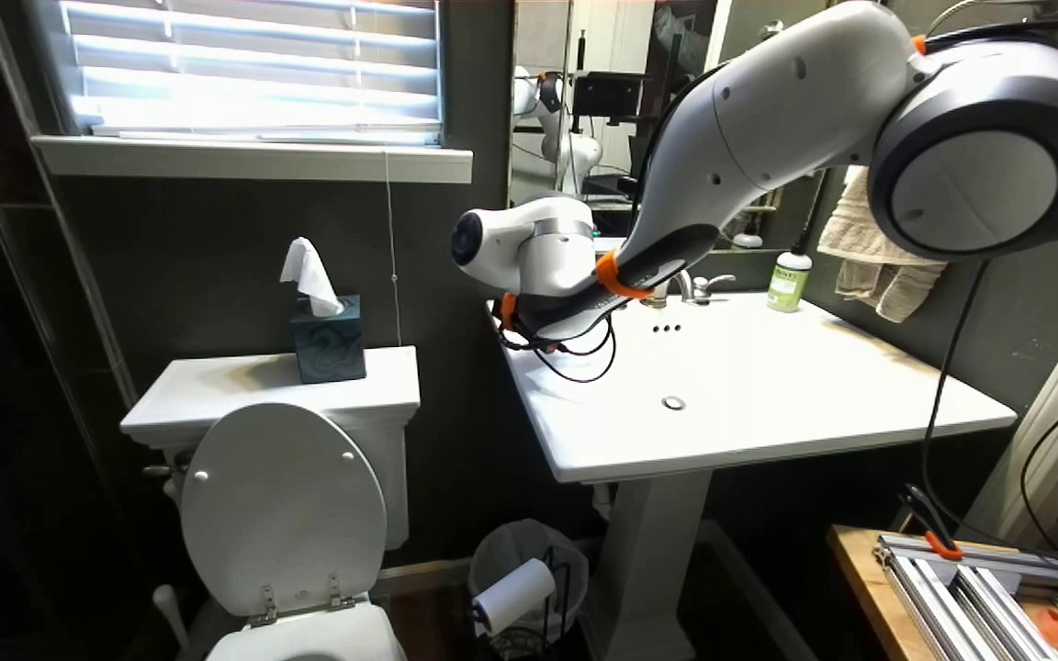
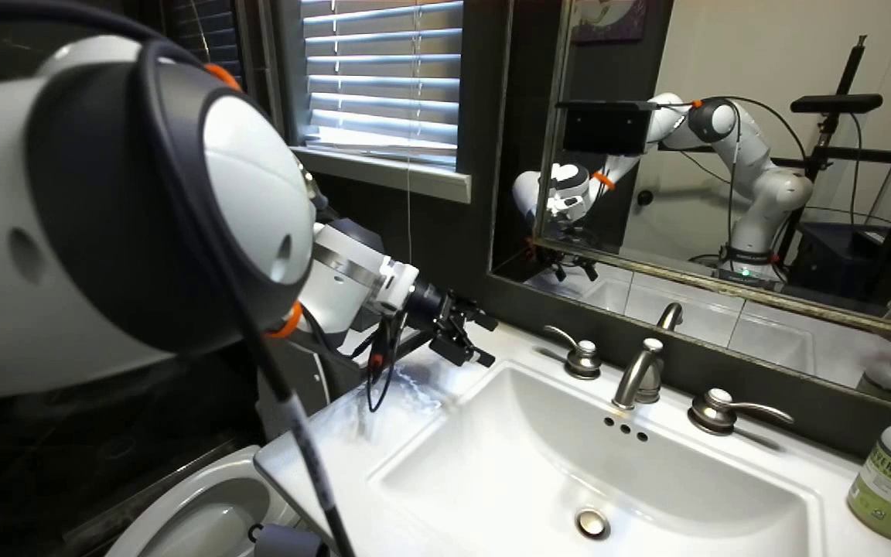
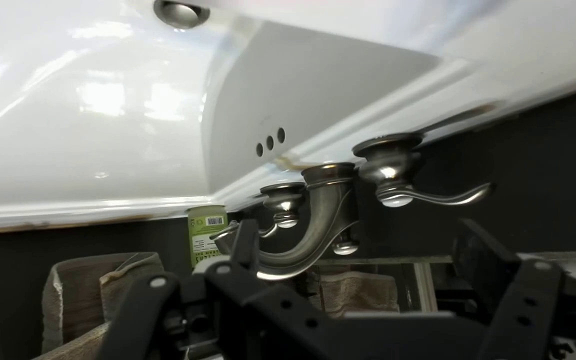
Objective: Push the handle on the left tap to the right
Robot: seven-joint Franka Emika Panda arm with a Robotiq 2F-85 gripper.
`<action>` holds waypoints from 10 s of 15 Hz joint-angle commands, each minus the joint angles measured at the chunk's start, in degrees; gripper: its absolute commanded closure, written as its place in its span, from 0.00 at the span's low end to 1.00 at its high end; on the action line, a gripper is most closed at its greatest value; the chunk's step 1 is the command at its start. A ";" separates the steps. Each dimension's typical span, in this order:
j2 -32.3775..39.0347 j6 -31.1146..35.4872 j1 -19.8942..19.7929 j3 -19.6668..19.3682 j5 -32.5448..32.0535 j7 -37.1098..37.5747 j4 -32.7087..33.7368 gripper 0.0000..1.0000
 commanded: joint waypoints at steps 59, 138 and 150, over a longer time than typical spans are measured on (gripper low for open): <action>16.50 0.79 -11.87 -2.81 1.54 -16.65 23.77 0.00; -9.70 9.54 -2.76 -0.86 7.14 -37.15 -7.56 0.00; -24.53 14.94 1.94 4.62 11.17 -63.27 -24.21 0.00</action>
